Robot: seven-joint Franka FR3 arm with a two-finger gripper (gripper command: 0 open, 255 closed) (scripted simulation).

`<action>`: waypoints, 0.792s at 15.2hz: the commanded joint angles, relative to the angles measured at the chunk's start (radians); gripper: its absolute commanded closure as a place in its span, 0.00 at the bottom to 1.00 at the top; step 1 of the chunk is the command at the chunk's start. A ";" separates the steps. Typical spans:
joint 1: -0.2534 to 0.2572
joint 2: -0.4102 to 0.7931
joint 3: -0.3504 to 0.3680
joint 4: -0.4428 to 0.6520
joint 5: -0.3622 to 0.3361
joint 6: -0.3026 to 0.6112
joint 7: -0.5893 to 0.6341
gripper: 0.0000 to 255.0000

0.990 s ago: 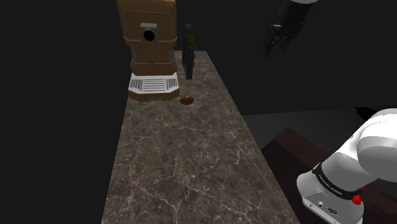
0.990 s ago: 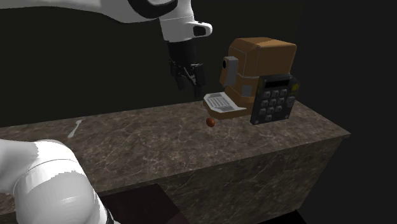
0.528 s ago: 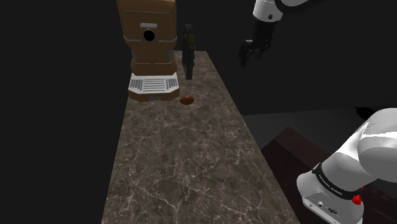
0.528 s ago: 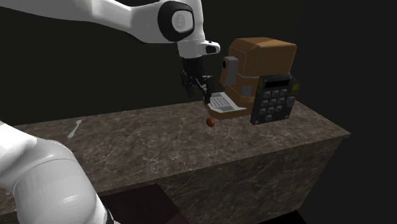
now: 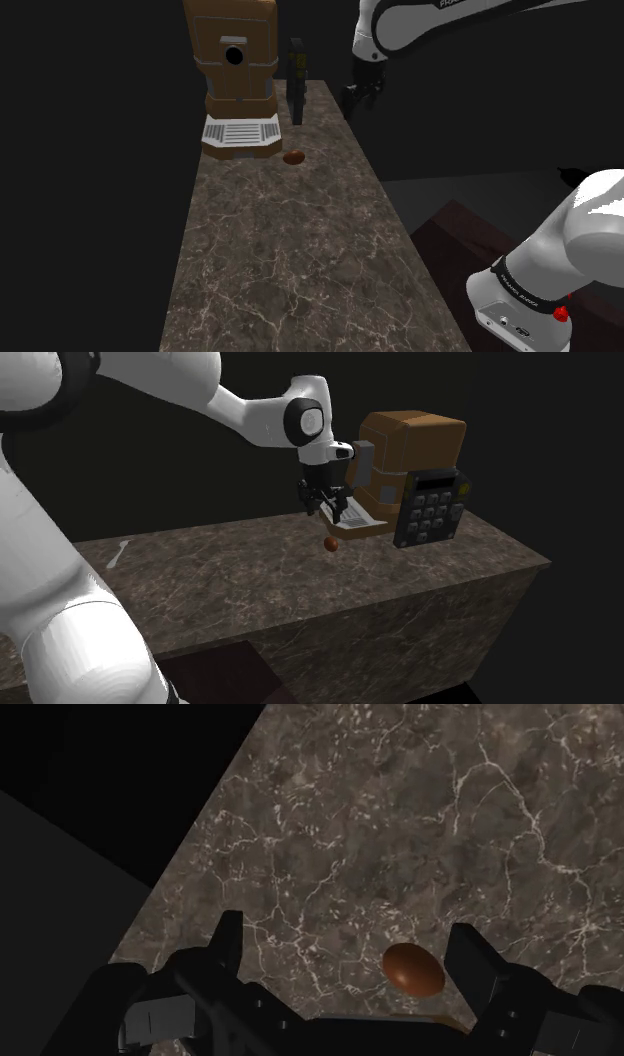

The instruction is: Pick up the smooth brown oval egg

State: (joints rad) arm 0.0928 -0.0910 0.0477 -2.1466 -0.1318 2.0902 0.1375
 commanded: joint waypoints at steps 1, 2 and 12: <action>0.008 0.076 0.010 0.041 -0.010 0.027 0.004 0.00; 0.011 0.113 0.013 0.063 -0.016 0.038 0.005 0.00; 0.057 0.491 0.035 0.344 -0.082 0.093 0.003 0.00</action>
State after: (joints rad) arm 0.1439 0.3648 0.0805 -1.8297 -0.2068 2.1791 0.1413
